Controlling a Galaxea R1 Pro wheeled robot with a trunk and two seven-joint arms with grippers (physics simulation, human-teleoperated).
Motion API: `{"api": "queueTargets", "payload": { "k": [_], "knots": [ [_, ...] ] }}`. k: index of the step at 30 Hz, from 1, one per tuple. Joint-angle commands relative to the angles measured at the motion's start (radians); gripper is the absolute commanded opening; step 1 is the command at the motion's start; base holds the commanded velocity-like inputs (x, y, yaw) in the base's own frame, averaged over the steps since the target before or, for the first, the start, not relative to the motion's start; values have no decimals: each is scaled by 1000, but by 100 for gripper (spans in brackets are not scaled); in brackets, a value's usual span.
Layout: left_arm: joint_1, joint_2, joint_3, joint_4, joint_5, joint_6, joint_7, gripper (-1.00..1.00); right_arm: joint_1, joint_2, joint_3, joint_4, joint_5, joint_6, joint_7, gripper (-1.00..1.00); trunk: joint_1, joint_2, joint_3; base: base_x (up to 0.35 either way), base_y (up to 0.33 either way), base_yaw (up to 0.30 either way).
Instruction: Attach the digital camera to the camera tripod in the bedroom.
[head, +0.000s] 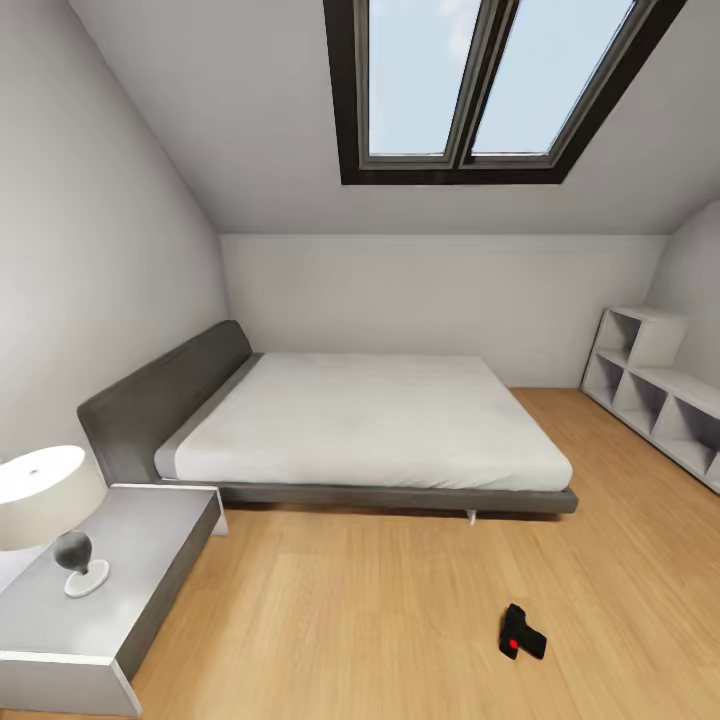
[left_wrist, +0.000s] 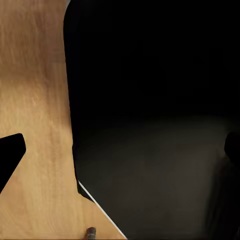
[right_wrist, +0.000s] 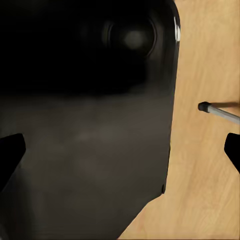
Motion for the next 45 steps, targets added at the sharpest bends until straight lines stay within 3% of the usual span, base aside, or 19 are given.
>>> {"api": "queueTargets", "payload": {
  "k": [1,7,15,27,38,45],
  "knots": [
    [-5,-6,6,-6,6,-6,-5,100,-2,-6,6,-3,6,2,-6,100,0,0,0,0,0,0],
    [-1,-12,11,-22,39,-22,-5,100,0,-7,32,-3,19,0,-6,100,0,0,0,0,0,0],
    [3,-9,11,-22,0,-37,-4,100,1,-5,8,-3,11,-4,0,100,0,0,0,0,0,0],
    [3,-10,11,-22,-3,-47,-4,100,1,-7,4,-3,4,-33,-2,100,0,0,0,0,0,-13],
    [3,-10,12,-23,-2,-48,-3,100,1,-6,2,-3,3,-99,-2,100,0,0,0,0,0,-224],
    [3,-9,12,-23,-2,-48,-3,100,1,-6,3,-3,3,-98,-2,100,0,0,0,0,0,-249]
  ]
}}
